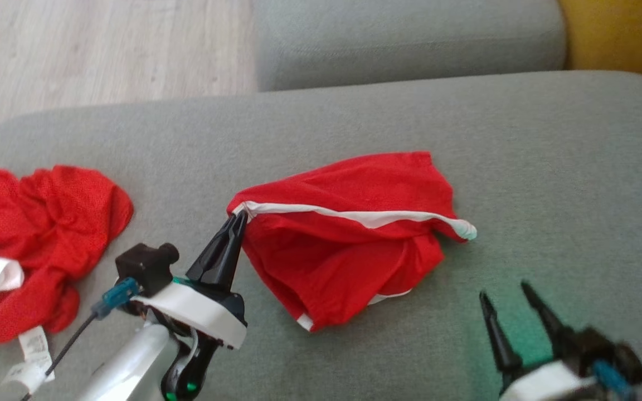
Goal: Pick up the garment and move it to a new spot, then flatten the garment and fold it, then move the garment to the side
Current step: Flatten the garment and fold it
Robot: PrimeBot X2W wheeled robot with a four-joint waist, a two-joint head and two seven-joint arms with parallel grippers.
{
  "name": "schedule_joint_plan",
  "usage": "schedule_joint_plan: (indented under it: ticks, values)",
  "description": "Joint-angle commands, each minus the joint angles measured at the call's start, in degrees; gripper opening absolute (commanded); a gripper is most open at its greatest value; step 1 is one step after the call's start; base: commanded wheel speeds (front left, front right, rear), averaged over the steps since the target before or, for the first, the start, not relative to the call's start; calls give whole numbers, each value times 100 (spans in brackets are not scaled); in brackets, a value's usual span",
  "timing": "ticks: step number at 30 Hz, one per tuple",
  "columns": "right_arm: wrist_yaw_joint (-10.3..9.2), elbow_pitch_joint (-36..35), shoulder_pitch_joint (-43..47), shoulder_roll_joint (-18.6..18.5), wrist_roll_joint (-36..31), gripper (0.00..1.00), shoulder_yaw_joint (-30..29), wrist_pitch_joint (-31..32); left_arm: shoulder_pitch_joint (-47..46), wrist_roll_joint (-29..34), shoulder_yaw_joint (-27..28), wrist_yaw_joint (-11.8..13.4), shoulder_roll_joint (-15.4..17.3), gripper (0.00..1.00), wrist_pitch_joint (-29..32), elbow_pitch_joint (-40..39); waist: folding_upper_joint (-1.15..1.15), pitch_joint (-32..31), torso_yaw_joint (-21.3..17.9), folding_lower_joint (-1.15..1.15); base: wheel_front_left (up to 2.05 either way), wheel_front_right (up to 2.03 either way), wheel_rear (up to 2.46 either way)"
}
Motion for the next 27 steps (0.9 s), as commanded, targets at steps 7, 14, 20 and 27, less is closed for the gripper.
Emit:
schedule_joint_plan:
  ticks: [7,14,20,27]
  values:
    - [-4,970,-1482,-608,-46,100,496,-22,-489,121,205,6,124,0,86,-330,0,364,294,0,0,0,0]
    - [-4,1805,-2253,-1034,121,100,1220,-22,-703,181,144,-52,68,0,100,-296,0,547,482,0,0,0,0]
    - [-4,1968,-2490,-1115,246,74,1442,-22,-791,200,113,-82,46,0,91,-247,0,625,548,0,0,0,0]
    - [-4,1905,-2662,-1156,209,0,1534,-22,-871,220,102,-90,87,0,103,-210,0,693,533,0,0,0,0]
